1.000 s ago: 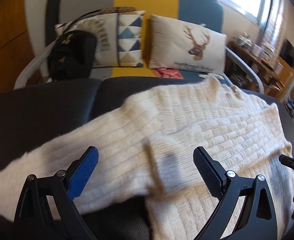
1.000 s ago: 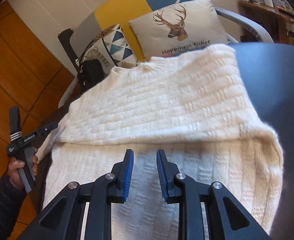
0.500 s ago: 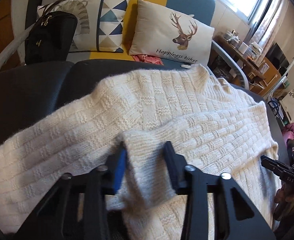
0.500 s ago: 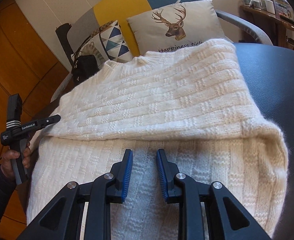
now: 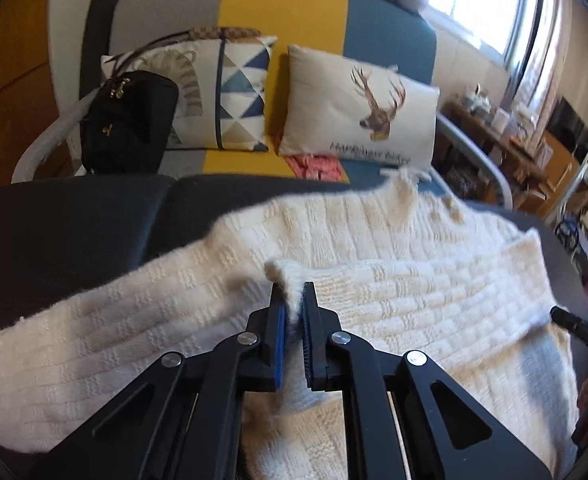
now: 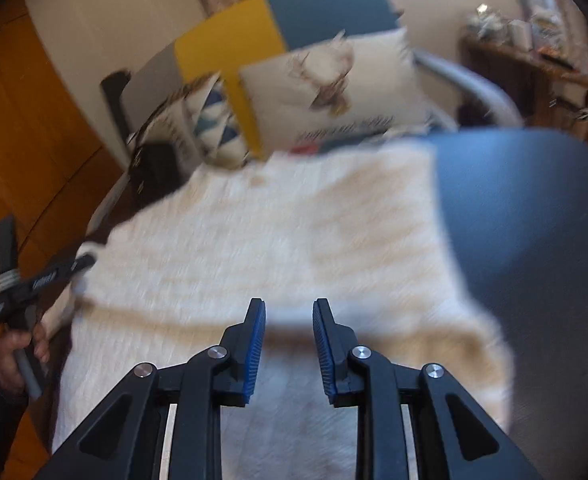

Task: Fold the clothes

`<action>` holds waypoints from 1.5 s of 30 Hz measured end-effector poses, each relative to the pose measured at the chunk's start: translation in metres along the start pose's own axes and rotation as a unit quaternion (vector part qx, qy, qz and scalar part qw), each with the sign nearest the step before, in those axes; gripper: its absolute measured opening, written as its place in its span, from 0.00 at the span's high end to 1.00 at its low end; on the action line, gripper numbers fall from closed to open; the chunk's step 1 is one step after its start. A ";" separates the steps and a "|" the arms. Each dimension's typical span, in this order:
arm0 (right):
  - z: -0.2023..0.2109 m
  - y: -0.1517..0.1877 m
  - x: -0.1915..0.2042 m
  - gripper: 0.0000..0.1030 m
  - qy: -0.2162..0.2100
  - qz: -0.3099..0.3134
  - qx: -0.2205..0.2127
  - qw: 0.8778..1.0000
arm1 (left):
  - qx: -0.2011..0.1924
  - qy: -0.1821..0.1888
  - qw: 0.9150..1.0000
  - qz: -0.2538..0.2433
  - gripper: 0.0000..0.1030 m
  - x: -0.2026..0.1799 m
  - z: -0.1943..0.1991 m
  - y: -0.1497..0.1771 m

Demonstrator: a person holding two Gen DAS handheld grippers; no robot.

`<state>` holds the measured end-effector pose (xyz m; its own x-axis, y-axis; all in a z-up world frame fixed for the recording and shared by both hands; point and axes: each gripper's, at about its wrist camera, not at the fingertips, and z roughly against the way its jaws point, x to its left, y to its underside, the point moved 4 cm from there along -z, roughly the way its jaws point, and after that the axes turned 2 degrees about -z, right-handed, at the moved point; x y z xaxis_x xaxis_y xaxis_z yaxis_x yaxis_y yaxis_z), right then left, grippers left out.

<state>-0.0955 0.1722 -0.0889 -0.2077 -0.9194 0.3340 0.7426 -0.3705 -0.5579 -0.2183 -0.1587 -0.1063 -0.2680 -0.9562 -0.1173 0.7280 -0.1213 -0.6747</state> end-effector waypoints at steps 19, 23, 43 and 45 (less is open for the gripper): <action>-0.061 -0.086 -0.042 0.82 0.130 0.030 0.004 0.991 | 0.027 -0.045 0.998 -0.028 0.92 -0.006 -0.028 0.008; -0.067 -0.100 -0.056 0.84 0.105 0.010 -0.002 0.994 | 0.041 -0.049 0.998 -0.014 0.90 -0.001 -0.034 0.015; 0.035 -0.042 -0.053 0.78 0.058 0.066 -0.019 0.996 | 0.029 -0.050 0.998 -0.041 0.89 -0.009 -0.028 -0.001; 0.030 -0.027 -0.042 0.78 0.011 0.068 0.008 0.998 | 0.031 -0.043 0.998 -0.044 0.89 -0.015 -0.028 0.002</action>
